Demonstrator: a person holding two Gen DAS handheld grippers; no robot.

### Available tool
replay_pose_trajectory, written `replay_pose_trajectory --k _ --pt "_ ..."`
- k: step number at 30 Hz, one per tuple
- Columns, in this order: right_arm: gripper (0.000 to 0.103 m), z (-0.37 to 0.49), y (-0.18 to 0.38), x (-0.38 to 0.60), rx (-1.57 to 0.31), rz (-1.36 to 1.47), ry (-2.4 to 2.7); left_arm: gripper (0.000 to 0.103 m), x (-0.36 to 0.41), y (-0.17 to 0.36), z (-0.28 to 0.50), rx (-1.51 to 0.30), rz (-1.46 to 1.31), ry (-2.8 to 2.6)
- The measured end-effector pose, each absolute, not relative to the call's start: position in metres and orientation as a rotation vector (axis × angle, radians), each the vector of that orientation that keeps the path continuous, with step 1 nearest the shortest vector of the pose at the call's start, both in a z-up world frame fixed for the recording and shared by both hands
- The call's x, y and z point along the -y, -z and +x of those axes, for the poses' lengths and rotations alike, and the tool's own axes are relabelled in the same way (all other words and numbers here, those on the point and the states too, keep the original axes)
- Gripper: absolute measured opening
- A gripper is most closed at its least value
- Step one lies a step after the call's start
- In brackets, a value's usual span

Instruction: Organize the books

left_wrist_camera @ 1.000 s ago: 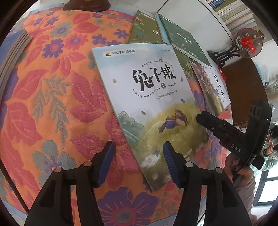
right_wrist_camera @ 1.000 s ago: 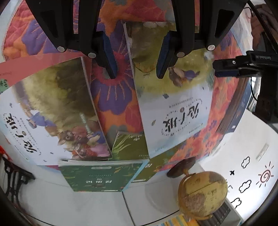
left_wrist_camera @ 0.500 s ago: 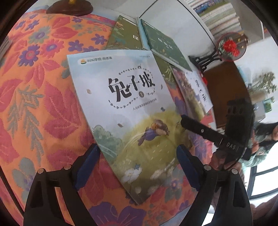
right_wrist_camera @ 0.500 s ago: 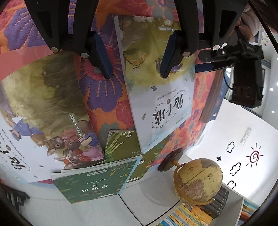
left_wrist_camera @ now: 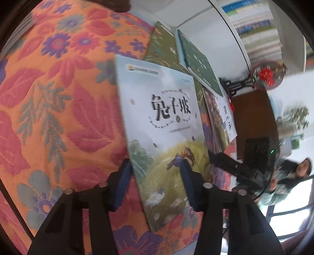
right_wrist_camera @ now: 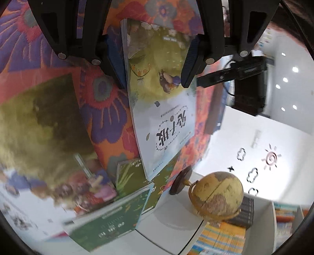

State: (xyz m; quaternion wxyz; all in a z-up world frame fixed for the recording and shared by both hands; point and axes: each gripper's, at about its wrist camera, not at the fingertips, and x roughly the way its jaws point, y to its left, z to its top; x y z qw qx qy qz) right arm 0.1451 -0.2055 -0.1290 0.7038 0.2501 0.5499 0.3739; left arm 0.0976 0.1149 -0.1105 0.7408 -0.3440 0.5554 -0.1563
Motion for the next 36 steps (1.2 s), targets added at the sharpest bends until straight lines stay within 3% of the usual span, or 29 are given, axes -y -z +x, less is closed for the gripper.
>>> replay_pose_trajectory --k 2,8,10,11,17,22,36 --pt "0.051 0.143 0.131 0.209 -1.242 0.573 -0.849 0.033 -0.128 0.120 0.096 -1.225 -0.857 0.353" --pt "0.050 0.137 0.136 0.201 -1.275 0.595 -0.927 0.033 -0.127 0.125 0.104 -1.252 -0.860 0.421" --pt "0.042 0.139 0.138 0.200 -1.287 0.597 -0.909 0.025 -0.128 0.126 0.108 -1.279 -0.838 0.423" --pt "0.041 0.139 0.138 0.200 -1.293 0.603 -0.898 0.015 -0.127 0.125 0.110 -1.297 -0.807 0.413" --pt "0.037 0.127 0.137 0.189 -1.297 0.590 -0.929 0.016 -0.108 0.111 0.119 -1.374 -0.581 0.356" --pt "0.013 0.120 0.139 0.166 -1.320 0.497 -0.871 0.021 -0.096 0.106 0.122 -1.410 -0.460 0.325" --pt "0.014 0.126 0.124 0.150 -1.391 0.327 -0.763 0.026 -0.071 0.096 0.122 -1.378 -0.249 0.321"
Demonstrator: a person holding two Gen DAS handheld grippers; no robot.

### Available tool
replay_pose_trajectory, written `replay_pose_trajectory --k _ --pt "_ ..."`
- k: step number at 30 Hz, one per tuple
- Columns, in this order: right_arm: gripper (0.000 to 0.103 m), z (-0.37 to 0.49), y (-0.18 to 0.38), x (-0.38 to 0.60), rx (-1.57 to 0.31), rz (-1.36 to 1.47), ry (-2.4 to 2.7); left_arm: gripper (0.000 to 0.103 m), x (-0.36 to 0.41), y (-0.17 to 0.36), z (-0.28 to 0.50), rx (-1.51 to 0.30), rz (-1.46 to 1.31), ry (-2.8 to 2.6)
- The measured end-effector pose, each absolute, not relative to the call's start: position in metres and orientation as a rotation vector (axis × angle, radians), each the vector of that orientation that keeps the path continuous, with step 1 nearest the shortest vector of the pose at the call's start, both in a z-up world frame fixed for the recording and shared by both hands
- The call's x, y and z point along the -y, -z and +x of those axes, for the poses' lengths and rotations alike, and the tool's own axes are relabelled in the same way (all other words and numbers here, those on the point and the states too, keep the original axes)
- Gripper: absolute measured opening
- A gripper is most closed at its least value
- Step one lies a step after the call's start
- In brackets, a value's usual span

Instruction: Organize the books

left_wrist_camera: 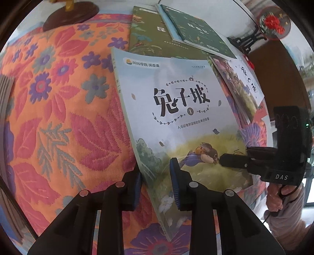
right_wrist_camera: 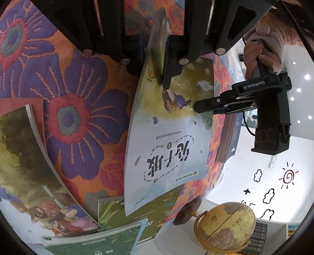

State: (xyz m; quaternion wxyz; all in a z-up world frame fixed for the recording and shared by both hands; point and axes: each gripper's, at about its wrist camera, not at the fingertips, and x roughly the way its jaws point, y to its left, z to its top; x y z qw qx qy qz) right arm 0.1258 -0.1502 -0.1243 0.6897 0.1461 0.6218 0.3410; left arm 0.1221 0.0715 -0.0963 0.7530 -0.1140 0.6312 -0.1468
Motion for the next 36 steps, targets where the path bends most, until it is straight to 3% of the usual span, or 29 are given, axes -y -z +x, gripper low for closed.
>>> replay_pose_trajectory --k 6,18,36 --pt "0.011 0.104 0.085 0.118 -1.271 0.087 -0.732 0.026 -0.048 0.079 0.108 -1.279 0.008 0.247" --pt "0.012 0.079 0.068 0.092 -1.215 0.026 -0.763 0.026 -0.071 0.055 0.093 -1.249 0.000 0.230" --pt "0.012 0.061 0.040 -0.005 -1.141 -0.016 -0.874 0.026 -0.176 0.019 0.058 -1.149 -0.094 0.091"
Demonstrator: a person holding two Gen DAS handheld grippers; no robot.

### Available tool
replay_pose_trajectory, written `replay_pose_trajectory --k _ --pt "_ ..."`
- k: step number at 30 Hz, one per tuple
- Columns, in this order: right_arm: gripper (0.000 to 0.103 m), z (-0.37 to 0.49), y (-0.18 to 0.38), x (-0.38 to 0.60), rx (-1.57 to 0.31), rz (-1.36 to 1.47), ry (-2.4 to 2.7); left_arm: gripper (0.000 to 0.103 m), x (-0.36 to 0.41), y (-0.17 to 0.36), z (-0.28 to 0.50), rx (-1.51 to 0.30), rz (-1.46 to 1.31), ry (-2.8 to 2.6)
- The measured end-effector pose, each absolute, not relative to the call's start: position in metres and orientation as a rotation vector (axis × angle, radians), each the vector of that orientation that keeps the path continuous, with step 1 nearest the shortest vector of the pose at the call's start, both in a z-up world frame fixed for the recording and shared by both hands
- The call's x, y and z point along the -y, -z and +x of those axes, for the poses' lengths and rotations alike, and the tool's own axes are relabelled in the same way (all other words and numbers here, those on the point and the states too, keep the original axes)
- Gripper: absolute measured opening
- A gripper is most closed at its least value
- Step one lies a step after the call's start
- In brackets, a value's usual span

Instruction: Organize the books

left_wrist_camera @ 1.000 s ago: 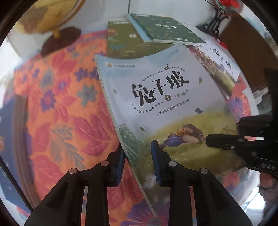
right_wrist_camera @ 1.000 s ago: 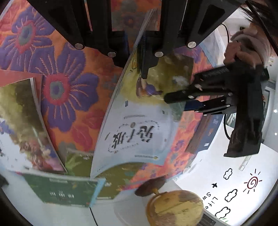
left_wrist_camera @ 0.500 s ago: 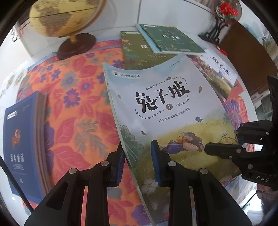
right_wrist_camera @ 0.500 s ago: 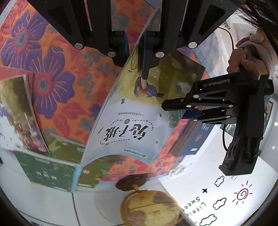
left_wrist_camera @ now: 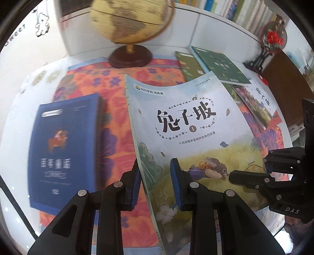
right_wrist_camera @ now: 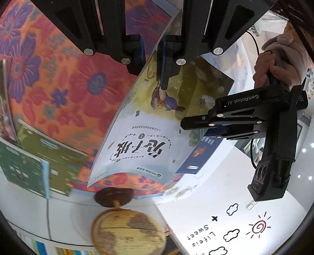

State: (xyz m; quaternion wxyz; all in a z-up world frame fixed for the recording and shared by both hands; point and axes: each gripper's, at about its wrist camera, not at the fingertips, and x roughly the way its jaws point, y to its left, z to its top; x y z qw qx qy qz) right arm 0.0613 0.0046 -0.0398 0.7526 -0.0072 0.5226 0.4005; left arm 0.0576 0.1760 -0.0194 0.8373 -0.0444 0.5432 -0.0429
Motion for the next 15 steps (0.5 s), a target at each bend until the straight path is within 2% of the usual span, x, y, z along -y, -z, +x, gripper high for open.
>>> replay_pose_trajectory --k 15 --pt "0.013 0.063 0.029 -0.121 -1.101 0.007 -0.975 0.026 -0.283 -0.003 0.040 -1.076 -0.132 -0.057"
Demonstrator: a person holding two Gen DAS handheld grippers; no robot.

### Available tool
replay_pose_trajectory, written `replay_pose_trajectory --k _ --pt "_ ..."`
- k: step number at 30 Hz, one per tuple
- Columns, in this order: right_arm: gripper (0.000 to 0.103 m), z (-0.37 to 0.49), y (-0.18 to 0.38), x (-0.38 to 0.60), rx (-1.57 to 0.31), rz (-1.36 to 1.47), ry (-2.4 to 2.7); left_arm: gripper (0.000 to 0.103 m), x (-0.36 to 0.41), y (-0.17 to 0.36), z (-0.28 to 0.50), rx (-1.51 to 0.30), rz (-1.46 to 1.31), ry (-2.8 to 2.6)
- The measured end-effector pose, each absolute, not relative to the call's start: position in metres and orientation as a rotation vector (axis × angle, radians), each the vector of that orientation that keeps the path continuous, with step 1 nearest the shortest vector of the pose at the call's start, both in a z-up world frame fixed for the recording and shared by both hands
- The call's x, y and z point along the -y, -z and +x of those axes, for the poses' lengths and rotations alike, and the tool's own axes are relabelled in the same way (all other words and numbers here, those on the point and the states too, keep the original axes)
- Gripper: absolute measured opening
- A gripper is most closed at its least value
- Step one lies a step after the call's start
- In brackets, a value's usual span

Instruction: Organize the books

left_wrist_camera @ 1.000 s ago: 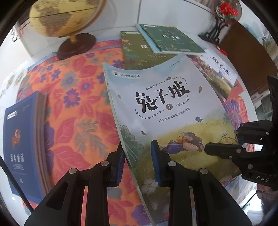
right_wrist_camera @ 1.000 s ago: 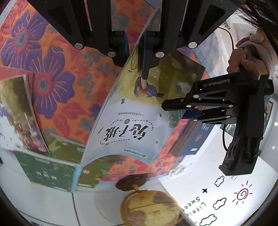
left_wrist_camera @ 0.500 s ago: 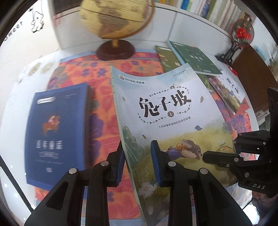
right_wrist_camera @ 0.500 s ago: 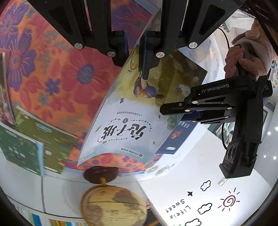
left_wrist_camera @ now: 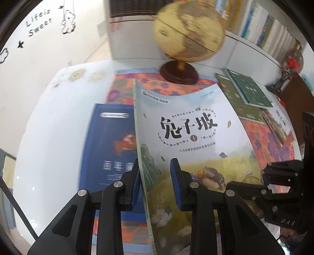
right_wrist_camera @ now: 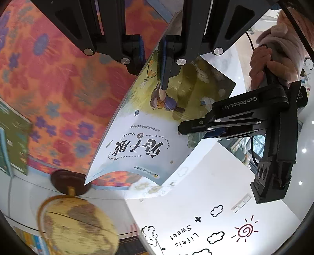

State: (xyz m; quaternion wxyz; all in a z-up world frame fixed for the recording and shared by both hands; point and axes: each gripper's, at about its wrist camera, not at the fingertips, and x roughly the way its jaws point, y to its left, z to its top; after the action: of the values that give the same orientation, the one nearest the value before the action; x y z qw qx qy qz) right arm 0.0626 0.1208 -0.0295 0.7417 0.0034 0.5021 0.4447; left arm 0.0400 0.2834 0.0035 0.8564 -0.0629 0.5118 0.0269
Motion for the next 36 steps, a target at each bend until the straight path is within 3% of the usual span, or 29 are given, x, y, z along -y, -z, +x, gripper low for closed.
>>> replay_pose_trajectory --k 16,36 --pt "0.013 0.071 0.049 -0.204 -1.114 0.048 -0.953 0.026 -0.363 0.020 0.046 -1.039 -0.220 -0.170" --pt "0.014 0.065 0.093 -0.209 -1.260 0.281 -0.870 0.028 -0.387 0.058 0.054 -1.108 -0.267 -0.173"
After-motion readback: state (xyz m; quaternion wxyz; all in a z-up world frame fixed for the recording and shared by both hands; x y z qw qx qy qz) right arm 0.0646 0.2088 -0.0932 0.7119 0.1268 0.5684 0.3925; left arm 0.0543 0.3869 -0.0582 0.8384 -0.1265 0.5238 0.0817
